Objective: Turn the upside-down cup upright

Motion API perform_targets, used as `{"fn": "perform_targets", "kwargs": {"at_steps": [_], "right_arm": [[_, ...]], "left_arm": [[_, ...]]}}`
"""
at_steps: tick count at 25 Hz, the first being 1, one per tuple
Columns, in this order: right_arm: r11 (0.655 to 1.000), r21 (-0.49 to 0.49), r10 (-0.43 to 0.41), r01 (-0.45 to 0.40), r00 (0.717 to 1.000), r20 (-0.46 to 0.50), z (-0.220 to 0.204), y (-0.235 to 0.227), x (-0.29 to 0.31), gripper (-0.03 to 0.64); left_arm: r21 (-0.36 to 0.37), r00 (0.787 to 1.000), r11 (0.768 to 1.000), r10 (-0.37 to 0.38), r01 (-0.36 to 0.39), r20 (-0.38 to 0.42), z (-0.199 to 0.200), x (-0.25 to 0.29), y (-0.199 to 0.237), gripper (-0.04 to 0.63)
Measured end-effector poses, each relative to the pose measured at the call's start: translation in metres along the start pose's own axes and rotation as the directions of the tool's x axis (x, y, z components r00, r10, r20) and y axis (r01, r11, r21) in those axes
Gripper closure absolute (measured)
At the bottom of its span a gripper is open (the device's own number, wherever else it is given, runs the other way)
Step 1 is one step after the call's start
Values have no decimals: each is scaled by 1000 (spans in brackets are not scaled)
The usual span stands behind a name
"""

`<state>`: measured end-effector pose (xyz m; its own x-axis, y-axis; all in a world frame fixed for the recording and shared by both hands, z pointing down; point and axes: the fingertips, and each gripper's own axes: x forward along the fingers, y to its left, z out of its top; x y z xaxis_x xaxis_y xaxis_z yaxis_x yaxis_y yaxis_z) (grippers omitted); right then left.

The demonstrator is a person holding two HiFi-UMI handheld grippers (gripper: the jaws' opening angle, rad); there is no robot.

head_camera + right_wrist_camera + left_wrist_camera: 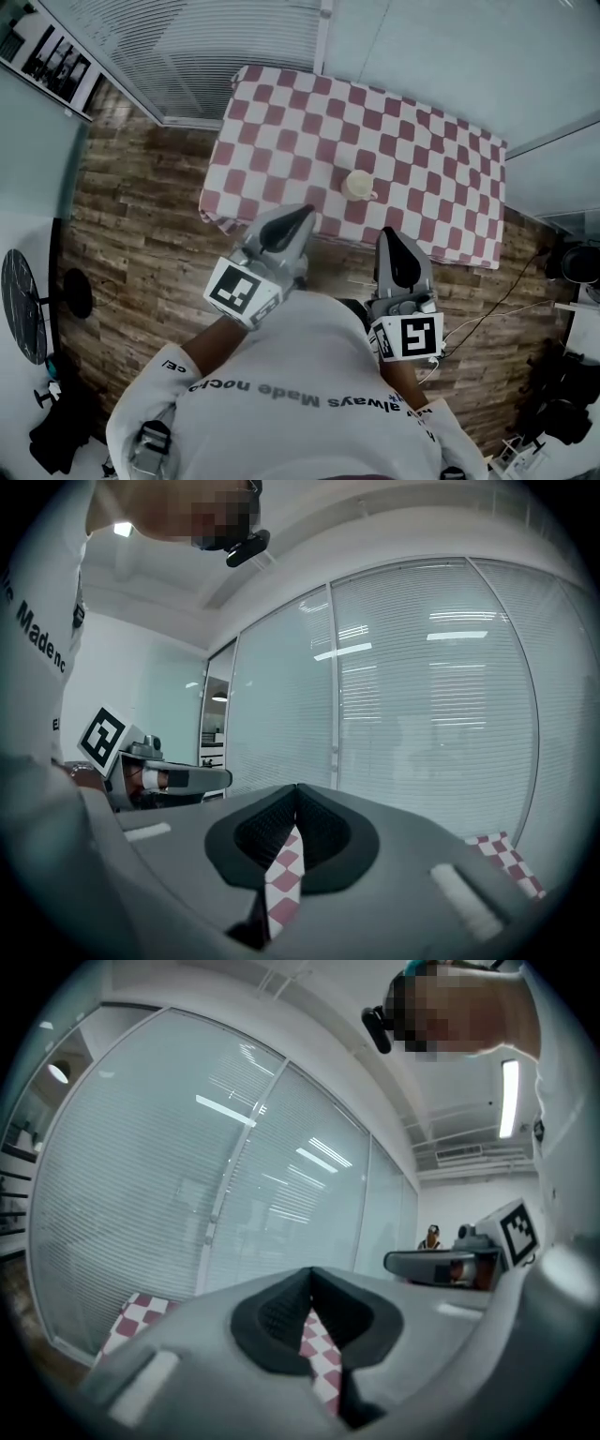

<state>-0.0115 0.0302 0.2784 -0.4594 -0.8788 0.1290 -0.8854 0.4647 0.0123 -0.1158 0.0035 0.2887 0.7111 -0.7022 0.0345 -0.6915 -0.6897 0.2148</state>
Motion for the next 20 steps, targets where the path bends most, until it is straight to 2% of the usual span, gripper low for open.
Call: {"fn": "perform_targets", "kwargs": {"at_steps": [8, 14, 20], "right_arm": [[1000, 17, 4, -4, 1000, -8, -9, -10, 37, 615], [1000, 22, 12, -12, 1000, -10, -10, -27, 52, 615], [1000, 5, 14, -14, 1000, -13, -8, -58, 53, 615]], "left_arm": [[-10, 1000, 1000, -18, 18, -6, -6, 26, 31, 591], [-17, 999, 1000, -24, 24, -25, -12, 47, 36, 591], [6, 1000, 1000, -22, 22, -19, -4, 76, 30, 591]]}}
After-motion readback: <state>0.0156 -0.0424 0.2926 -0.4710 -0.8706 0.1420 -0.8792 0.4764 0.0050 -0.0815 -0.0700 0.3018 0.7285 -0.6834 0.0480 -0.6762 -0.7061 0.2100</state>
